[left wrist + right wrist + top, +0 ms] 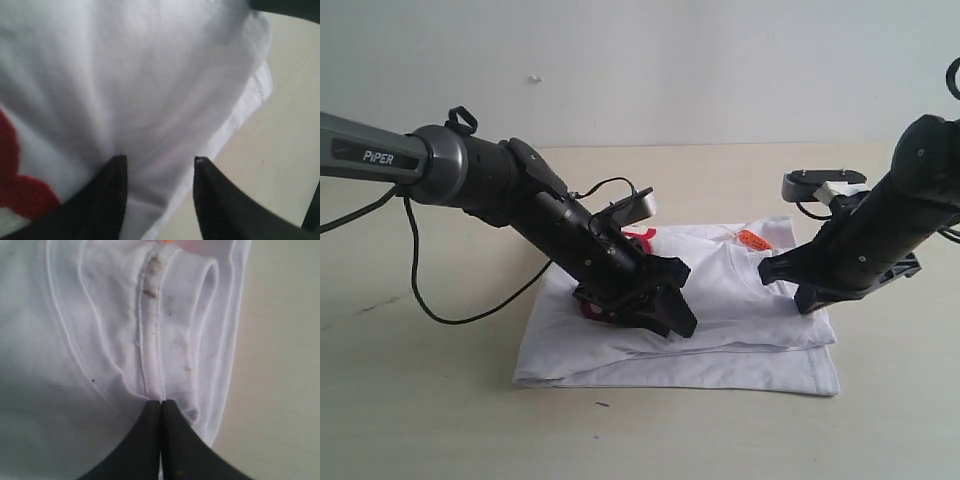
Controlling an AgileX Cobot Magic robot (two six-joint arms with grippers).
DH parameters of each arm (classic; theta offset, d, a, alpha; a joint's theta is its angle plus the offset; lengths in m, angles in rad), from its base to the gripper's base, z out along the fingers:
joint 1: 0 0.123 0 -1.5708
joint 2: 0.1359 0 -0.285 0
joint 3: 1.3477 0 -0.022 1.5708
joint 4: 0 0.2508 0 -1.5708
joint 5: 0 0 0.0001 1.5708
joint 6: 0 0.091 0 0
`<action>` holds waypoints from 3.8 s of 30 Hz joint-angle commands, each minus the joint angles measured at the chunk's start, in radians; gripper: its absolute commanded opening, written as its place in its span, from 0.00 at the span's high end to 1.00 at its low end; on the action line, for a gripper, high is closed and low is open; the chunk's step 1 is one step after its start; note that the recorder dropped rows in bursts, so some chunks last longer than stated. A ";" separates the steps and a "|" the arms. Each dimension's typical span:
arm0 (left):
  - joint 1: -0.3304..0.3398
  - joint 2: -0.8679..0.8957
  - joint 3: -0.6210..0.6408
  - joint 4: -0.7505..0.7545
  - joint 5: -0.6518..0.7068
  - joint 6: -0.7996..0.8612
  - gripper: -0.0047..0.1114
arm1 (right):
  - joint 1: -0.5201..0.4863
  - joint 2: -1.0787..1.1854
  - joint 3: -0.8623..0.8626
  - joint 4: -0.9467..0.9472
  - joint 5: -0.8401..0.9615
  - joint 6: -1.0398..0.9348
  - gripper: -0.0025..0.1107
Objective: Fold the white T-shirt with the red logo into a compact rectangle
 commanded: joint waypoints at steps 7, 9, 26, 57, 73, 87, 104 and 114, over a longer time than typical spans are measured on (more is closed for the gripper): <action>0.013 0.015 0.003 0.128 0.011 -0.095 0.59 | -0.004 0.058 -0.004 0.066 -0.028 -0.067 0.98; 0.024 0.015 0.003 0.147 0.028 -0.109 0.59 | -0.004 0.059 -0.004 0.147 -0.024 -0.154 0.98; 0.090 -0.108 0.003 0.144 0.113 -0.101 0.59 | -0.004 -0.028 -0.004 0.344 0.012 -0.424 0.98; 0.121 -0.640 0.234 0.329 -0.354 -0.163 0.96 | -0.004 -0.572 0.279 0.069 -0.255 -0.216 0.98; 0.121 -0.887 0.511 0.389 -0.614 -0.125 0.96 | -0.004 -0.700 0.288 0.065 -0.218 -0.216 0.98; 0.121 -0.892 0.515 0.389 -0.614 -0.125 0.96 | -0.004 -0.700 0.288 0.065 -0.212 -0.216 0.98; 0.121 -0.907 0.515 0.389 -0.623 -0.086 0.96 | -0.004 -0.700 0.288 0.065 -0.212 -0.216 0.98; 0.123 -1.060 0.515 0.411 -0.812 -0.015 0.96 | -0.004 -0.700 0.288 0.067 -0.212 -0.216 0.98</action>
